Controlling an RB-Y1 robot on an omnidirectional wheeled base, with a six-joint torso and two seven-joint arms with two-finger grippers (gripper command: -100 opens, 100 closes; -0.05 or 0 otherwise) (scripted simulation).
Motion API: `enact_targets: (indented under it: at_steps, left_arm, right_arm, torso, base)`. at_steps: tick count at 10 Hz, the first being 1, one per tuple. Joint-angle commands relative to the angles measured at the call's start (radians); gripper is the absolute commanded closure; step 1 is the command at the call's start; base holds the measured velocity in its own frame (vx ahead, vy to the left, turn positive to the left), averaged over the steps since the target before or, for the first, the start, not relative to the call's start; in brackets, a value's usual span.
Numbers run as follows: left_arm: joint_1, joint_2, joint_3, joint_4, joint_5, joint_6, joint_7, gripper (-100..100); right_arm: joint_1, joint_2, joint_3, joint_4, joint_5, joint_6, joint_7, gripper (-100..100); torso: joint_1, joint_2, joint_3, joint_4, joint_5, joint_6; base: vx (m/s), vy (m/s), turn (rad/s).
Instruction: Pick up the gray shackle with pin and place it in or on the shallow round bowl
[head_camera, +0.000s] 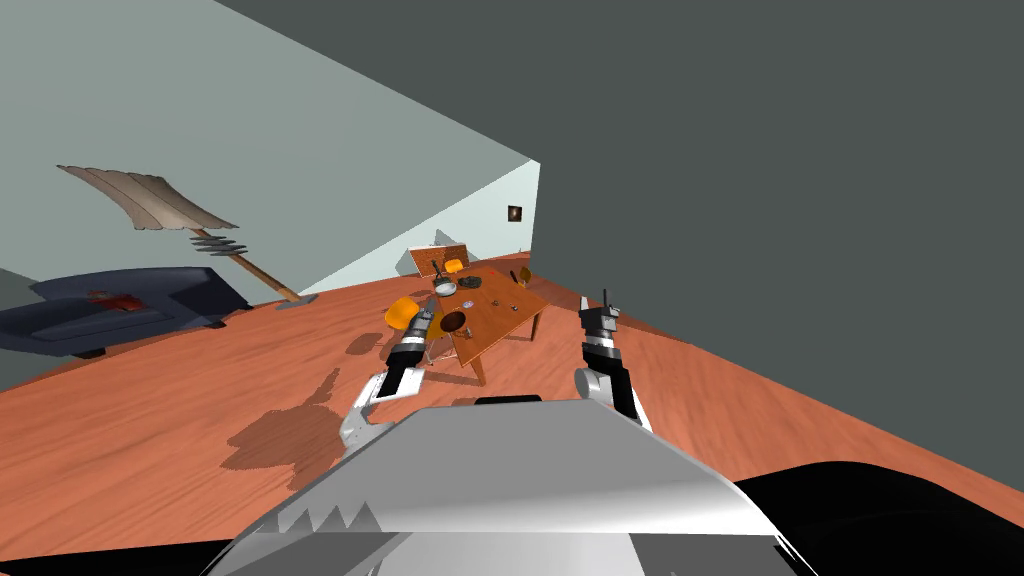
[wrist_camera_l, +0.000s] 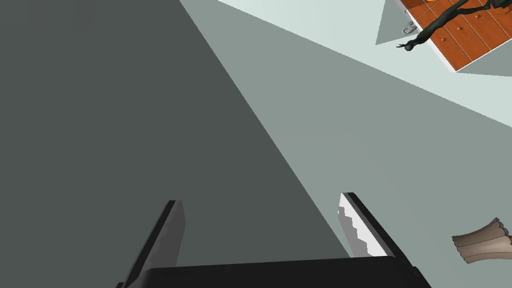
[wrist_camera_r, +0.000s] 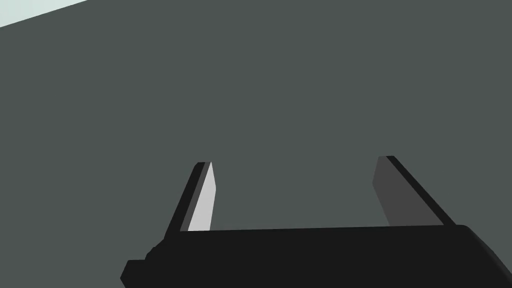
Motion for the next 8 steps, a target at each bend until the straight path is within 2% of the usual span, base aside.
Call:
enact_targets:
  at_steps: [1, 2, 4, 5, 6, 7, 8]
  left_arm:
    - [-0.02, 0.003, 0.031, 0.05, -0.024, 0.013, -0.039, -100]
    - [-0.02, 0.003, 0.031, 0.069, -0.024, 0.013, -0.039, -100]
    - [-0.041, 0.003, 0.076, 0.143, -0.055, 0.03, -0.093, -100]
    - [-0.041, 0.003, 0.076, 0.158, -0.055, 0.03, -0.093, -100]
    - [-0.049, 0.002, 0.1, 0.199, -0.07, 0.038, -0.12, -100]
    - [-0.049, 0.002, 0.1, 0.203, -0.07, 0.038, -0.12, -100]
    - [-0.055, 0.001, 0.125, 0.242, -0.084, 0.046, -0.148, -100]
  right_arm:
    - [0.0, 0.0, 0.0, 0.0, 0.0, 0.0, 0.0, 0]
    - [0.0, 0.0, 0.0, 0.0, 0.0, 0.0, 0.0, 0]
    - [0.0, 0.0, 0.0, 0.0, 0.0, 0.0, 0.0, 0]
    - [0.0, 0.0, 0.0, 0.0, 0.0, 0.0, 0.0, 0]
    - [0.0, 0.0, 0.0, 0.0, 0.0, 0.0, 0.0, 0]
    - [0.0, 0.0, 0.0, 0.0, 0.0, 0.0, 0.0, 0]
    - [0.0, 0.0, 0.0, 0.0, 0.0, 0.0, 0.0, 0]
  torso:
    - [0.0, 0.0, 0.0, 0.0, 0.0, 0.0]
    - [-0.002, -0.001, -0.001, 0.0, -0.001, 0.0]
    - [-0.001, -0.001, -0.001, 0.0, 0.0, 0.0]
    - [-0.002, -0.002, -0.001, 0.0, 0.0, 0.0]
    - [0.0, -0.002, -0.001, 0.0, 0.0, 0.0]
    - [0.0, -0.003, -0.002, -0.001, 0.0, 0.0]
    - [0.001, -0.003, -0.001, -0.001, 0.0, 0.0]
  base:
    - [0.011, -0.106, -0.195]
    - [0.016, -0.078, -0.073]
    - [0.023, -0.082, -0.157]
    - [0.035, -0.068, -0.062]
    - [0.052, -0.067, -0.102]
    - [0.036, -0.046, -0.056]
    - [0.041, -0.063, -0.12]
